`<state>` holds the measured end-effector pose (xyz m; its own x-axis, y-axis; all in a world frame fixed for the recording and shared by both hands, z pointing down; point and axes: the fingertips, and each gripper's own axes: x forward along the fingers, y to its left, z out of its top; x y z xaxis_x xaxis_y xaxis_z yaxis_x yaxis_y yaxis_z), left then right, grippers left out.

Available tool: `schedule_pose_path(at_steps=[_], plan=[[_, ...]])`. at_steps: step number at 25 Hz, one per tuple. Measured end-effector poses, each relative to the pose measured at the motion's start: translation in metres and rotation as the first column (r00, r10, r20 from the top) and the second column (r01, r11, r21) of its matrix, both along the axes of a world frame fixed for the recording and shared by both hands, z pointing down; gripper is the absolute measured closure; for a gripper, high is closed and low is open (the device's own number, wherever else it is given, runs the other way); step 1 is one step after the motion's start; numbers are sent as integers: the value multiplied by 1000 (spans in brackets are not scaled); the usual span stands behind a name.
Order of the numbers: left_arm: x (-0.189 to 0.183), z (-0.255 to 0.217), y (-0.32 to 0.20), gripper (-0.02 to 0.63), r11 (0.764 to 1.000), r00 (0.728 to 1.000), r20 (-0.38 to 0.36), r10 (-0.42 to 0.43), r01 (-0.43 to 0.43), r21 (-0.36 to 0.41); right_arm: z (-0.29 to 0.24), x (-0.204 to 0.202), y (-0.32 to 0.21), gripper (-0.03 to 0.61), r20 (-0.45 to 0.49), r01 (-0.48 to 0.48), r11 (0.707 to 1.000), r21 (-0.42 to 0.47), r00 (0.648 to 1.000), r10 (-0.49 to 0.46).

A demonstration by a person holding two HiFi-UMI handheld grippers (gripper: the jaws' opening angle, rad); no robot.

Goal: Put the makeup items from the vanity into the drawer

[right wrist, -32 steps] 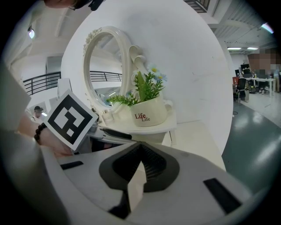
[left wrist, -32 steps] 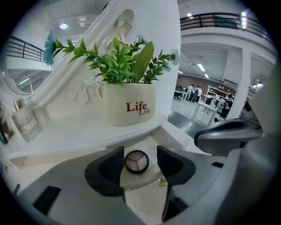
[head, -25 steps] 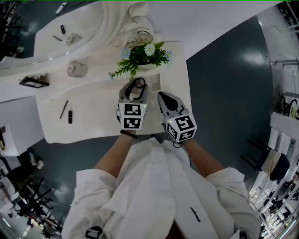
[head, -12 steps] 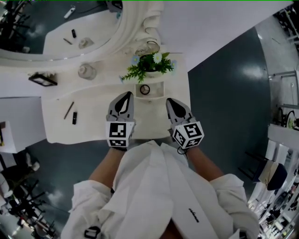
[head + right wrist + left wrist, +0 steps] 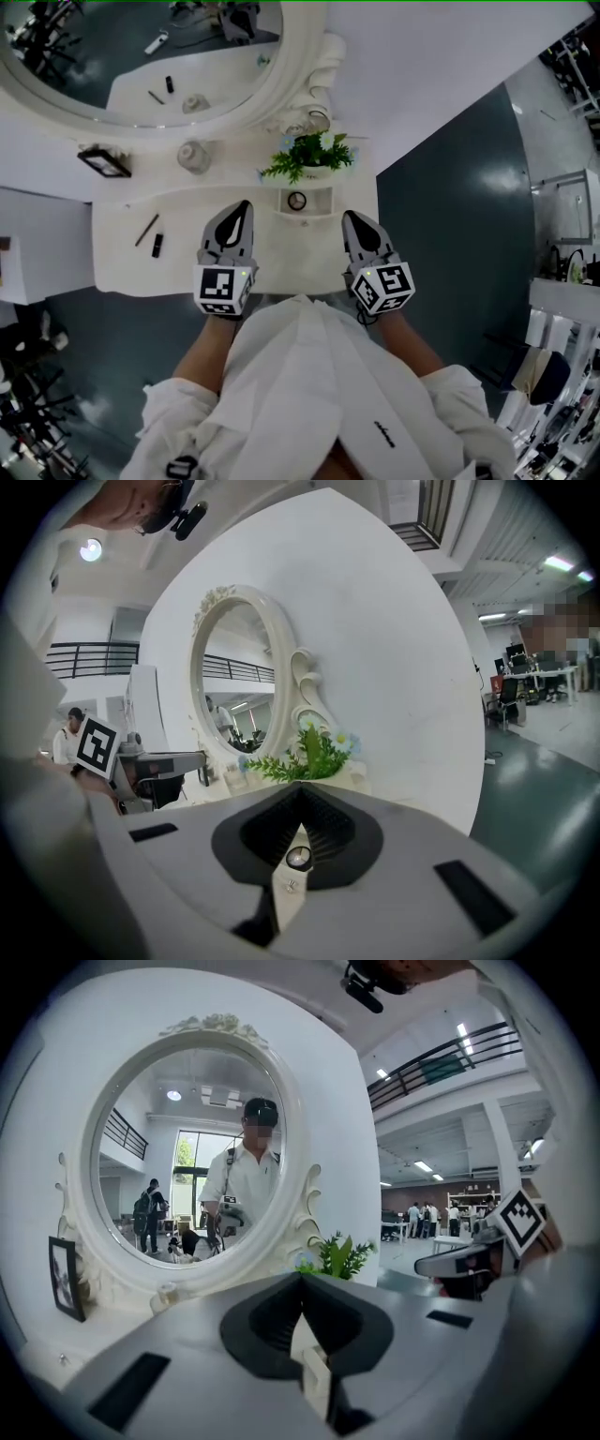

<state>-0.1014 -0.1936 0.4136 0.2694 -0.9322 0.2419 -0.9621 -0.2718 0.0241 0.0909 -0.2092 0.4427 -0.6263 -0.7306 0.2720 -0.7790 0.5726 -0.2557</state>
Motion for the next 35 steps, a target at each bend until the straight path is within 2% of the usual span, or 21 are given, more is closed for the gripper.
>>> schedule_pose_path(at_steps=[10, 19, 25, 35], plan=[[-49, -40, 12, 586, 988, 997, -15, -74, 76, 131, -47, 24, -2, 563, 22, -67, 993, 99, 998, 65], [-88, -80, 32, 586, 956, 986, -15, -166, 165, 242, -74, 52, 0, 562, 40, -135, 978, 160, 991, 130], [-109, -102, 43, 586, 934, 984, -11, -179, 174, 313, -88, 72, 0, 563, 27, -172, 963, 208, 985, 170], [-101, -99, 44, 586, 937, 987, -21, -161, 159, 312, -96, 90, 2, 563, 13, -194, 951, 241, 980, 196]])
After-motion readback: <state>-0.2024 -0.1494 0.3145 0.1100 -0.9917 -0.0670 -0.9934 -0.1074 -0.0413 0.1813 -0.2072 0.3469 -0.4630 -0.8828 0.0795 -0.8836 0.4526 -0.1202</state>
